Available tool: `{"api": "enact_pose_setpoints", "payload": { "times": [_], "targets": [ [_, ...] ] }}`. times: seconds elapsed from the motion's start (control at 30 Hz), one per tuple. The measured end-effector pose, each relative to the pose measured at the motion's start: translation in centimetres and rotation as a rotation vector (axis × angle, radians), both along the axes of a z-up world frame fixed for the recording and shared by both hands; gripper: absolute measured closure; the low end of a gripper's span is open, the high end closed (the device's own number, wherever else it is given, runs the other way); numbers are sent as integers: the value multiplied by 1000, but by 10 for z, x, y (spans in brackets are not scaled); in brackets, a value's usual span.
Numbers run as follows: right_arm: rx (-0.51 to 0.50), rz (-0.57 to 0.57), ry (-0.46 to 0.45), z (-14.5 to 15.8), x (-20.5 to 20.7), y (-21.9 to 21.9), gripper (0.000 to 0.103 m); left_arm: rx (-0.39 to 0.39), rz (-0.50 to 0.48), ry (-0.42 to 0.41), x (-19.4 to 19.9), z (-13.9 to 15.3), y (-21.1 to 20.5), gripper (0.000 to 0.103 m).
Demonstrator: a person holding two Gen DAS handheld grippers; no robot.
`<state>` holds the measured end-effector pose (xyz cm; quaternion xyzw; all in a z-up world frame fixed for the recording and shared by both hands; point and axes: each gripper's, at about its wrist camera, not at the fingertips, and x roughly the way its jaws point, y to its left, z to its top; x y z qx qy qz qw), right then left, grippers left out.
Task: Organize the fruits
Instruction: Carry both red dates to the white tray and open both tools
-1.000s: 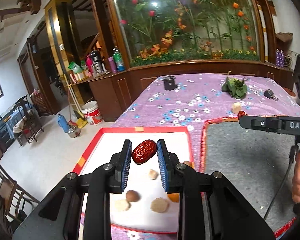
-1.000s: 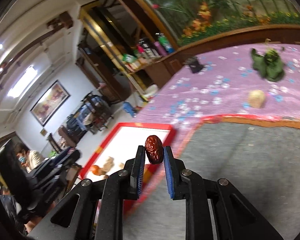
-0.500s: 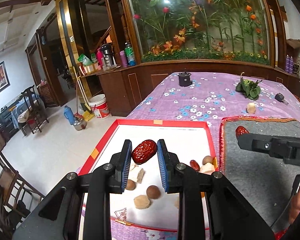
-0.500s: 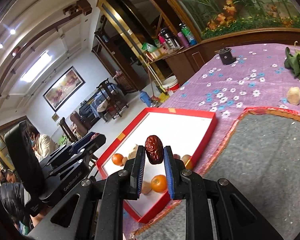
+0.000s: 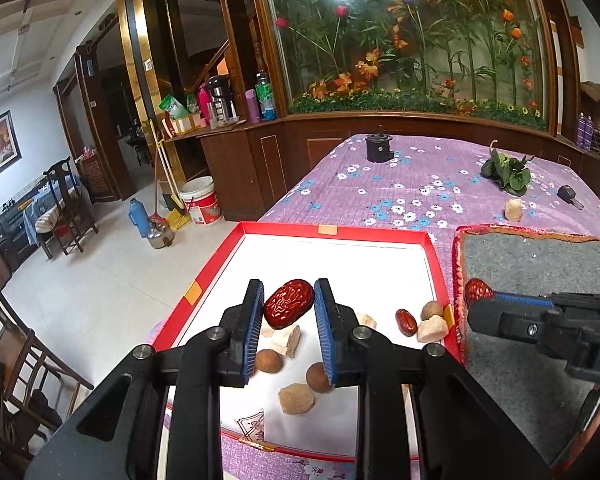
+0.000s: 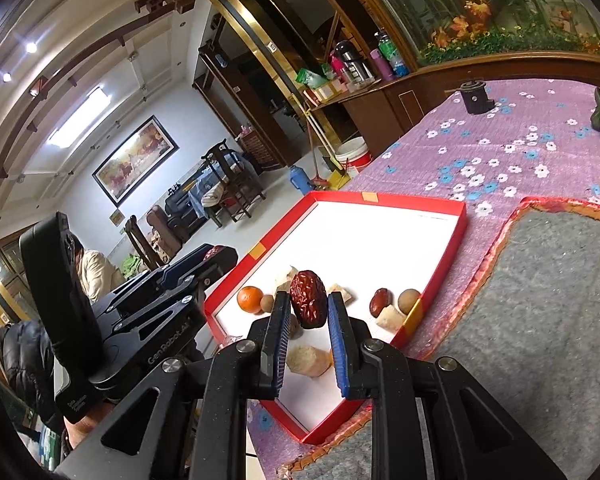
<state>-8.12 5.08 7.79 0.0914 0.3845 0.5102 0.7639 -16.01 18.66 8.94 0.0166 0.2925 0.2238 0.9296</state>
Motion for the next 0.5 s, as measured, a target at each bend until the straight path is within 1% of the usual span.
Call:
{"api": "enact_pose_setpoints", "payload": {
  "times": [0.27, 0.5],
  "targets": [
    [-16, 32, 18, -14, -8, 12, 84, -16, 8, 22, 1, -10, 6, 80],
    [0, 49, 15, -25, -14, 17, 84, -30, 15, 42, 2, -19, 12, 80]
  ]
}}
